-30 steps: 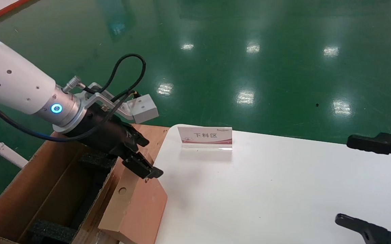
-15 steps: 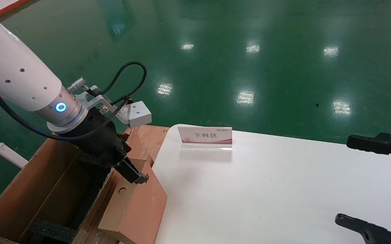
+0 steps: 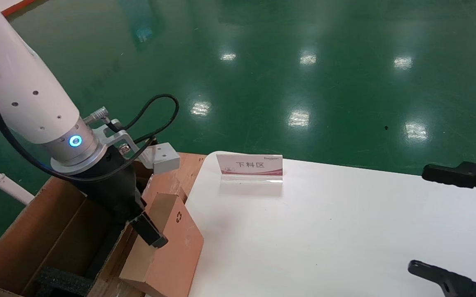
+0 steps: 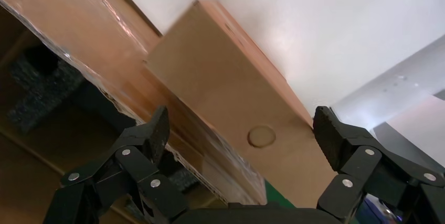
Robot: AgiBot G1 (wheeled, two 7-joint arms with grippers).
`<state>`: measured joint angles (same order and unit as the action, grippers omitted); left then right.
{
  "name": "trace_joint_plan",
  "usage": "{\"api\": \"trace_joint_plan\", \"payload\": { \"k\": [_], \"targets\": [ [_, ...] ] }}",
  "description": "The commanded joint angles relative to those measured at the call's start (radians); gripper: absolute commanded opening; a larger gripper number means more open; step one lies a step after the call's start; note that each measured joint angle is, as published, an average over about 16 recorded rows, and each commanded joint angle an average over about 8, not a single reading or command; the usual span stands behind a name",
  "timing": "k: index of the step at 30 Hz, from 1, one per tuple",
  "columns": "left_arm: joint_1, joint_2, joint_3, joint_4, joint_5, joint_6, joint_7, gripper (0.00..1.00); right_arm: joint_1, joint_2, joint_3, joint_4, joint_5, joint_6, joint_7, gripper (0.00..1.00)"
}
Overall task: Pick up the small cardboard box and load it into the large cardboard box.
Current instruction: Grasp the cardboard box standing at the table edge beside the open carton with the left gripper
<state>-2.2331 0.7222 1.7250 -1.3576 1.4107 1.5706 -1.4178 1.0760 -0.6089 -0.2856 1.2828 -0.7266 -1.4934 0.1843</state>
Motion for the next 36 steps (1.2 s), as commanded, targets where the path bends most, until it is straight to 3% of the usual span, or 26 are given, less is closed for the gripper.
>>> {"api": "trace_joint_plan", "payload": {
  "k": [1,17,36],
  "targets": [
    [-0.017,0.006,0.033,0.0,-0.018,-0.002,-0.008,1.0,0.0,0.0,0.0,0.0,0.0,0.0,0.0,1.0],
    [-0.048,0.03,0.193,-0.001,-0.097,-0.031,-0.012,1.0,0.0,0.001,-0.001,0.0,0.001,0.001,-0.001,1.0],
    [-0.026,0.058,0.245,0.0,-0.054,-0.103,-0.035,1.0,0.001,0.001,-0.002,0.0,0.002,0.001,-0.001,1.0]
  ]
}}
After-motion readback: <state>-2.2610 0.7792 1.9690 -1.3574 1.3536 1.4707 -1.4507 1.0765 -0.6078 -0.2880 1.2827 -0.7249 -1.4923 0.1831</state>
